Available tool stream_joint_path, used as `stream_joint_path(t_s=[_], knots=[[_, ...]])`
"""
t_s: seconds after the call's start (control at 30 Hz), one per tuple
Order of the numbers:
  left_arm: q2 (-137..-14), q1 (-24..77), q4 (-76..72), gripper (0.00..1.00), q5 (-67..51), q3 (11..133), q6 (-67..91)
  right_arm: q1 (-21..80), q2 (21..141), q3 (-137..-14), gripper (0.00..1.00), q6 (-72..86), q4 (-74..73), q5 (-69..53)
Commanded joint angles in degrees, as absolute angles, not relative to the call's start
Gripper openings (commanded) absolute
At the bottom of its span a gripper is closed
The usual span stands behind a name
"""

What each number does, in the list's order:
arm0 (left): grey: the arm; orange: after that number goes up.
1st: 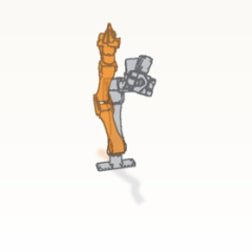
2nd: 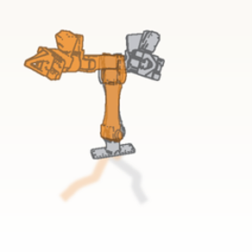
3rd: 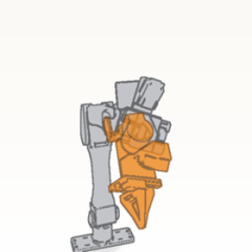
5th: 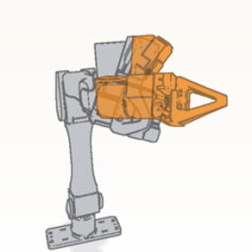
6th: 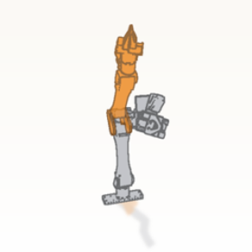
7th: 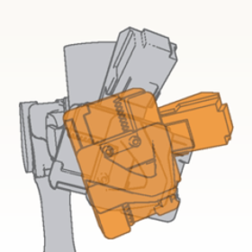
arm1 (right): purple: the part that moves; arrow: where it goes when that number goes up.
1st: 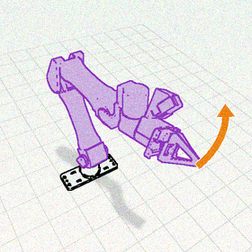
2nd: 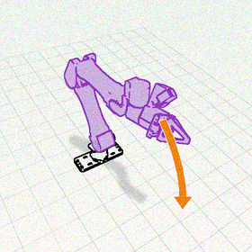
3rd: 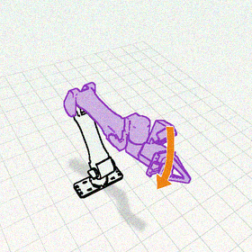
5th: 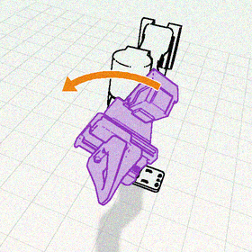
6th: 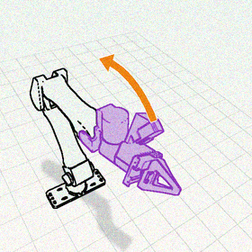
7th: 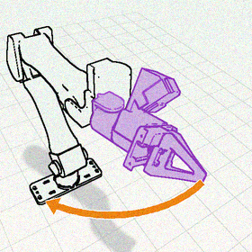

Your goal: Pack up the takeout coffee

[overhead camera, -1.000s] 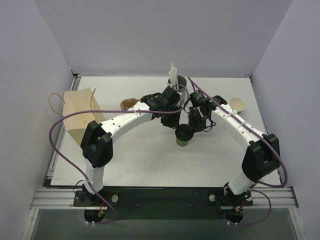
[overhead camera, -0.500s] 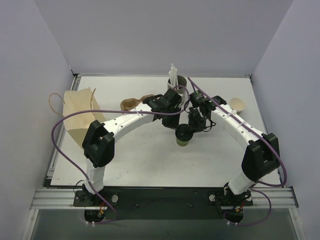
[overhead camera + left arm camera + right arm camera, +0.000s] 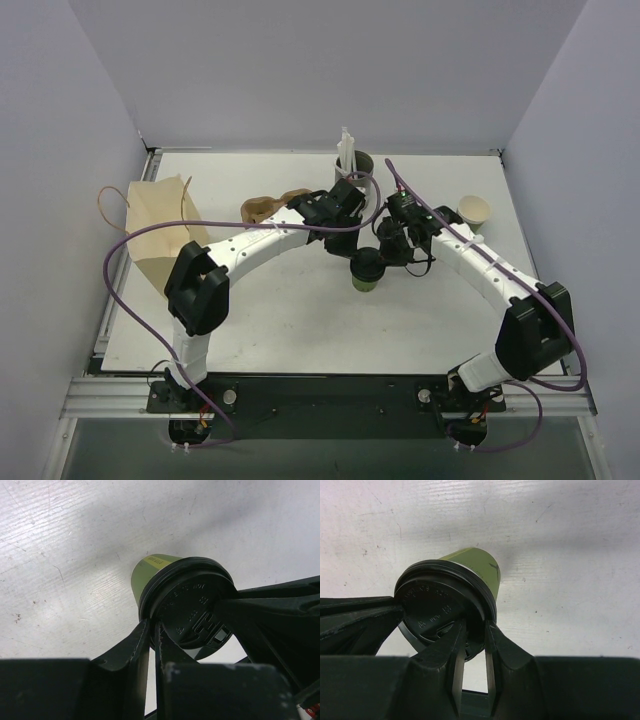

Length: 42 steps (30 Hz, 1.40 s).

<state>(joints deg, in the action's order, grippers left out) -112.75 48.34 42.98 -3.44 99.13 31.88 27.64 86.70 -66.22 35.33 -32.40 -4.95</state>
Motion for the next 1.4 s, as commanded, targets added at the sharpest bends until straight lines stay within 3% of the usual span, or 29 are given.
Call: stream_joint_path(t_s=[0.0, 0.27, 0.63, 1.0, 1.17, 1.37], knots=[[-116.8, 49.1, 46.8, 0.14, -0.4, 96.2, 31.4, 28.7, 93.0, -57.3, 0.14, 38.1, -31.0, -7.3], [-119.6, 48.3, 50.0, 0.15, -0.5, 103.3, 27.3, 31.7, 88.5, -60.8, 0.18, 41.1, -34.4, -8.8], [-123.5, 47.6, 55.2, 0.33, -3.2, 115.6, 20.1, 31.4, 83.3, -67.0, 0.34, 43.4, -38.5, -8.3], [-122.1, 44.8, 57.3, 0.44, -6.2, 123.3, 20.1, 28.7, 83.4, -75.9, 0.34, 40.3, -42.7, -6.5], [-120.2, 44.2, 58.1, 0.48, -7.4, 123.8, 21.6, 27.7, 86.0, -78.8, 0.33, 33.3, -43.6, -4.4], [-113.5, 44.4, 53.7, 0.41, -5.8, 112.3, 29.3, 27.6, 90.9, -80.8, 0.33, 24.6, -42.8, -3.7]])
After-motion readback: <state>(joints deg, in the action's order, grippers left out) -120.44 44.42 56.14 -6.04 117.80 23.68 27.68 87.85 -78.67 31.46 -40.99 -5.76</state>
